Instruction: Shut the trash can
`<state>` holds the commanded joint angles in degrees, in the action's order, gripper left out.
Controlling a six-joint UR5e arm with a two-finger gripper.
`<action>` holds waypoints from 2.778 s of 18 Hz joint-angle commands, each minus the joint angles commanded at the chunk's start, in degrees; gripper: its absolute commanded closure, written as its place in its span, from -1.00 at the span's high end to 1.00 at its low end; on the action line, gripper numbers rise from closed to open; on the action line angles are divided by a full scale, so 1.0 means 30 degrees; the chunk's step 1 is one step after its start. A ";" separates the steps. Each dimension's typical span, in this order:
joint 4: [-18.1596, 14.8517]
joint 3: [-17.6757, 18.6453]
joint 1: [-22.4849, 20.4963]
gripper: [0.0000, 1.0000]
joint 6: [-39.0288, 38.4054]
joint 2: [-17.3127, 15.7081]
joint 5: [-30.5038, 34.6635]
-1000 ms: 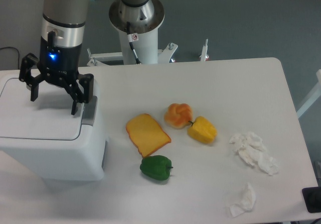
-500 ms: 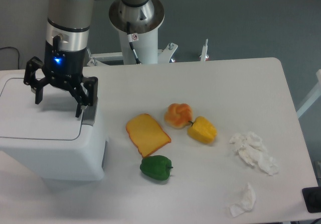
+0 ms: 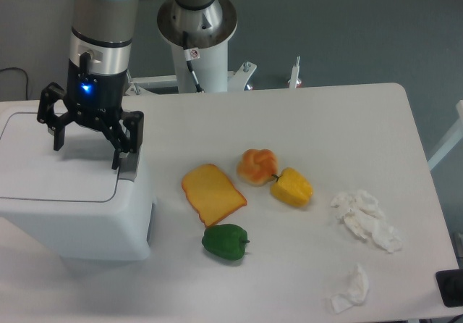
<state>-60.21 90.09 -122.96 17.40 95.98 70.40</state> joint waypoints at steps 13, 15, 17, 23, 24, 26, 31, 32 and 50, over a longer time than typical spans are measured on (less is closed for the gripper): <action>0.0000 0.0235 0.0030 1.00 0.0058 -0.0088 -0.0059; -0.0146 0.0001 -0.0088 1.00 0.0496 -0.0088 -0.0059; -0.0146 0.0029 -0.0117 1.00 0.0527 -0.0117 -0.0088; -0.0352 -0.0235 -0.1226 1.00 0.0468 -0.1082 0.0028; -0.0323 -0.0263 -0.1549 1.00 0.0527 -0.1316 0.0058; -0.0147 -0.0293 -0.2311 1.00 0.0556 -0.1639 0.0639; -0.0321 -0.0469 -0.2927 1.00 0.2833 -0.1553 0.6056; -0.0380 -0.0295 -0.3249 1.00 0.3828 -0.1553 0.6760; -0.7673 0.1728 -1.5460 1.00 1.8624 -0.5154 0.9990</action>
<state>-83.22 95.27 -169.34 73.27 80.51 100.37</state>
